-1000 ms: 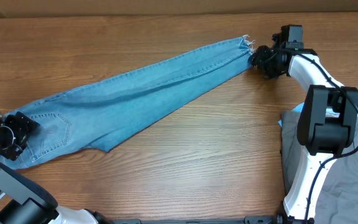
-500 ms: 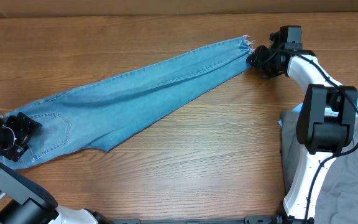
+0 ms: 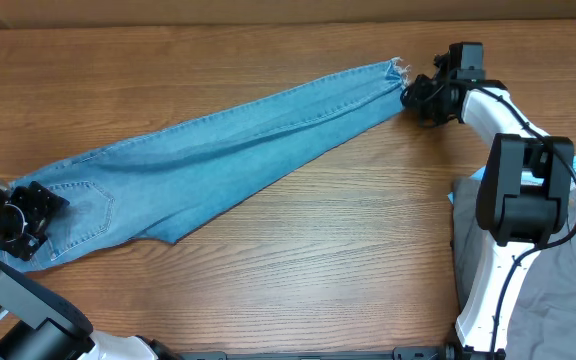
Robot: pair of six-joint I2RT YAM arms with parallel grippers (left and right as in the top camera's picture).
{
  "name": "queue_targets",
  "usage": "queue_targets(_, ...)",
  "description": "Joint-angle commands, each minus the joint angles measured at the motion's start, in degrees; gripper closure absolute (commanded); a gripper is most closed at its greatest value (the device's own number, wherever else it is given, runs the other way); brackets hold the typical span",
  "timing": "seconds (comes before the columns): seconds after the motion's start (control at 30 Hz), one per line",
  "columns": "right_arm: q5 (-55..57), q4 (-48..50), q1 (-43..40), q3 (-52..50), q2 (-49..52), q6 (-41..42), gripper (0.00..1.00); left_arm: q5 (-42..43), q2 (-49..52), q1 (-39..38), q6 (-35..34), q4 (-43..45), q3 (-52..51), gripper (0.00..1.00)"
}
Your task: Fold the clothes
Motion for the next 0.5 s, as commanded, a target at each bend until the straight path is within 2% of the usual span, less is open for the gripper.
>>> queue_targets(0.0,1.49,-6.62,-2.27,1.2,-1.62,-0.61,0.96,1.05,0.28,-0.02,1.6,-0.11,-0.13,0.19)
queue_targets(0.13,5.18,-15.52,-3.91,1.2,-7.23,-1.73,0.96,1.03,0.26,0.0,4.98,-0.17,0.79,0.18)
queue_targets(0.33,14.19,-30.42,-4.85,1.2,-15.61,-1.68,0.96,1.11,0.22,-0.02,5.33,-1.33,3.65,0.13)
queue_targets(0.37,14.34,-32.83,-4.85,1.2,-16.98,-1.68,0.85,1.09,0.22,-0.02,5.68,-1.75,4.26,0.13)
queue_targets(0.4,14.32,-34.73,-4.85,1.2,-18.16,-1.68,0.58,1.09,0.22,-0.02,6.32,-2.19,5.01,0.13)
queue_targets(0.43,14.36,-35.93,-4.85,1.2,-18.91,-1.7,0.42,1.09,0.22,-0.02,6.82,-2.6,5.62,0.12)
queue_targets(0.47,14.34,-36.98,-4.85,1.2,-19.56,-1.75,0.37,1.07,0.22,-0.02,7.37,-3.17,6.34,0.12)
